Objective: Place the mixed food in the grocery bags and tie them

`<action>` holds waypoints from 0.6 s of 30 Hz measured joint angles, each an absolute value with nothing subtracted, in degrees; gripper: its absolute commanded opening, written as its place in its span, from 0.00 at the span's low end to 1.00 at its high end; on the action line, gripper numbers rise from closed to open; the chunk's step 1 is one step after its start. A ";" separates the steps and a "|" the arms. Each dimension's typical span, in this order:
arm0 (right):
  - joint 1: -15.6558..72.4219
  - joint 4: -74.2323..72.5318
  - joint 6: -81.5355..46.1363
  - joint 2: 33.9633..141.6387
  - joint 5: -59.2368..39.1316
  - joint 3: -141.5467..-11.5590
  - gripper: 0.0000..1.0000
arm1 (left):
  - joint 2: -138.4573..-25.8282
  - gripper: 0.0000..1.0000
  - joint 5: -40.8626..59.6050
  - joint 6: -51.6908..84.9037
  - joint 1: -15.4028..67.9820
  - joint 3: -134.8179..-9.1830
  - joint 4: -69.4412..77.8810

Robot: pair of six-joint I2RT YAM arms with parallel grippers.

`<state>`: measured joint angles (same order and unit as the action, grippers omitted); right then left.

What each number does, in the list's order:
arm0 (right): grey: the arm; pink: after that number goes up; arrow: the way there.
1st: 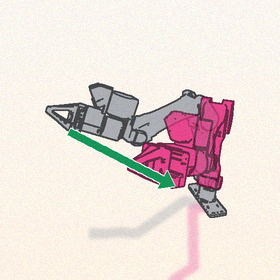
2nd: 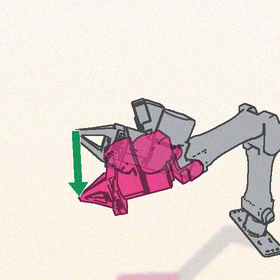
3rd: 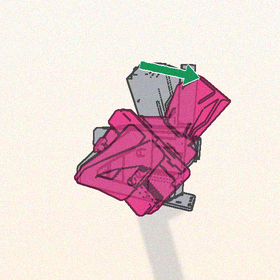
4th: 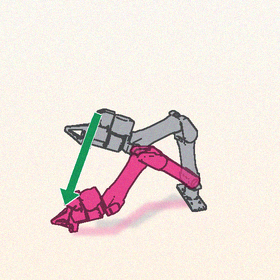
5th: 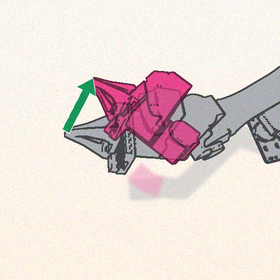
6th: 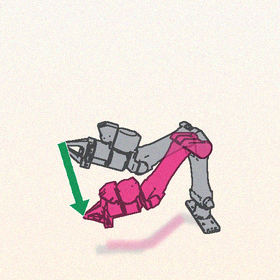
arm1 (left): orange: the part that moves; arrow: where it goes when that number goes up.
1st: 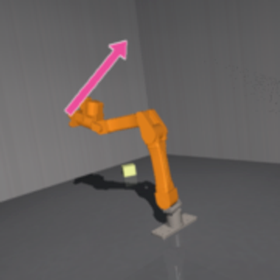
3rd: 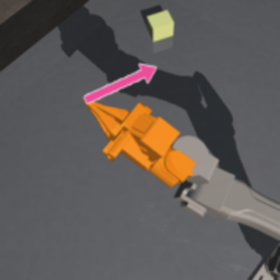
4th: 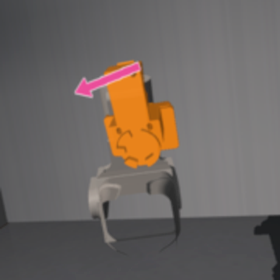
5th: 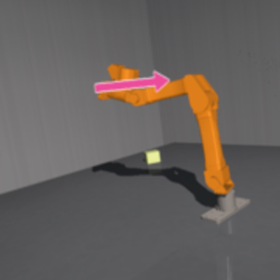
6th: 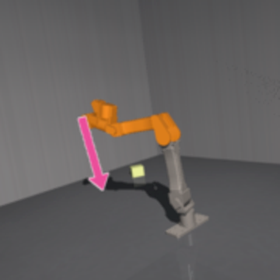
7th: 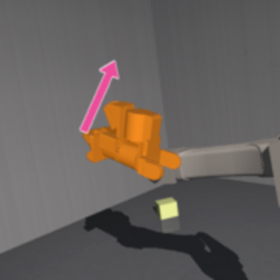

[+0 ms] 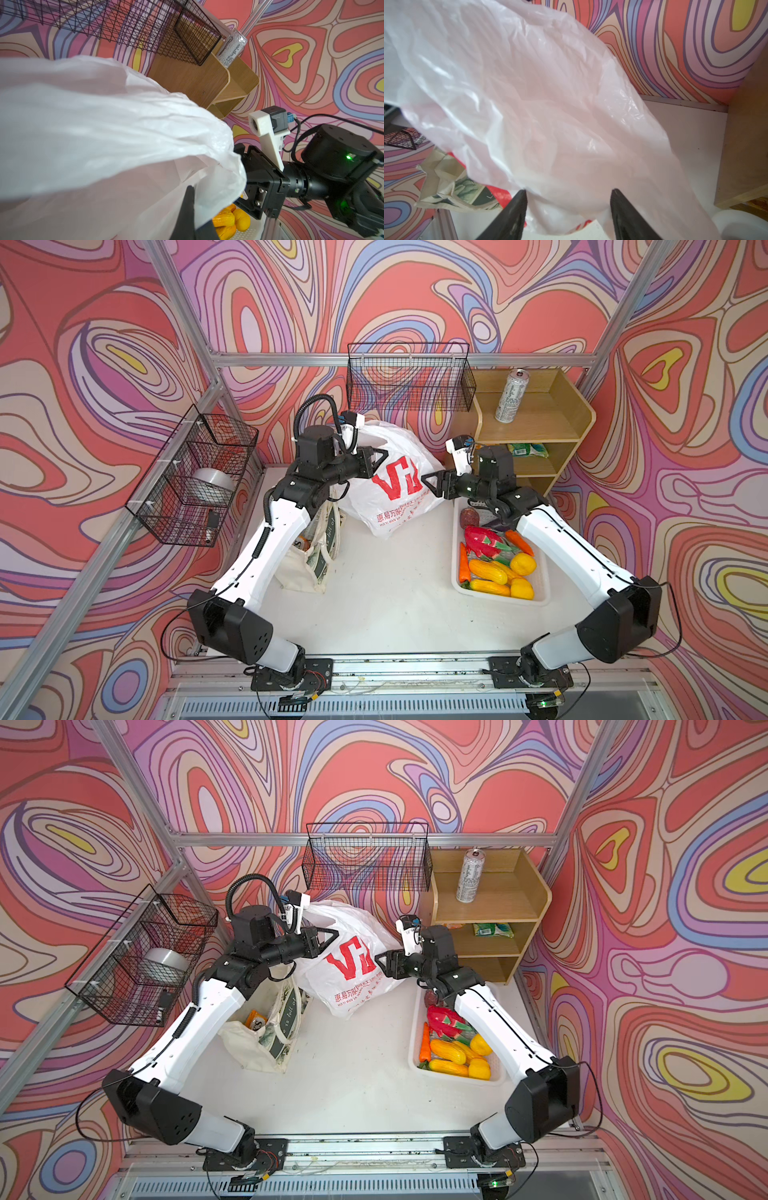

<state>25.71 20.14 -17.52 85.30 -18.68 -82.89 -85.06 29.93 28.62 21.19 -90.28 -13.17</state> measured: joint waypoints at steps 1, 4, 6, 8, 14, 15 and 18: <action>27.22 20.51 -18.39 85.14 -17.43 -83.46 0.71 | -84.71 0.00 28.25 29.54 22.11 -89.67 -12.84; 33.10 21.54 -20.58 84.77 -13.23 -84.44 0.73 | -84.44 0.00 23.88 31.90 24.36 -88.40 -12.60; 35.42 22.90 -21.32 84.44 -10.35 -84.44 0.78 | -84.47 0.00 21.93 32.86 25.10 -88.03 -12.69; 35.59 24.56 -21.47 84.09 -6.79 -84.42 0.80 | -84.53 0.00 20.67 33.10 25.15 -88.20 -12.75; 32.84 27.94 -20.38 80.88 2.22 -82.83 0.82 | -86.28 0.00 18.79 33.06 25.12 -91.79 -13.78; 31.97 28.16 -20.25 80.09 2.85 -82.35 0.82 | -86.67 0.00 18.65 33.04 25.12 -92.49 -13.98; 29.82 28.32 -20.18 78.15 3.90 -81.17 0.82 | -87.79 0.00 18.35 32.99 25.15 -94.61 -14.35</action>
<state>29.82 28.32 -20.18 78.15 3.90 -81.17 -87.79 18.35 32.99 25.15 -94.61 -14.35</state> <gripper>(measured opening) 0.818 0.047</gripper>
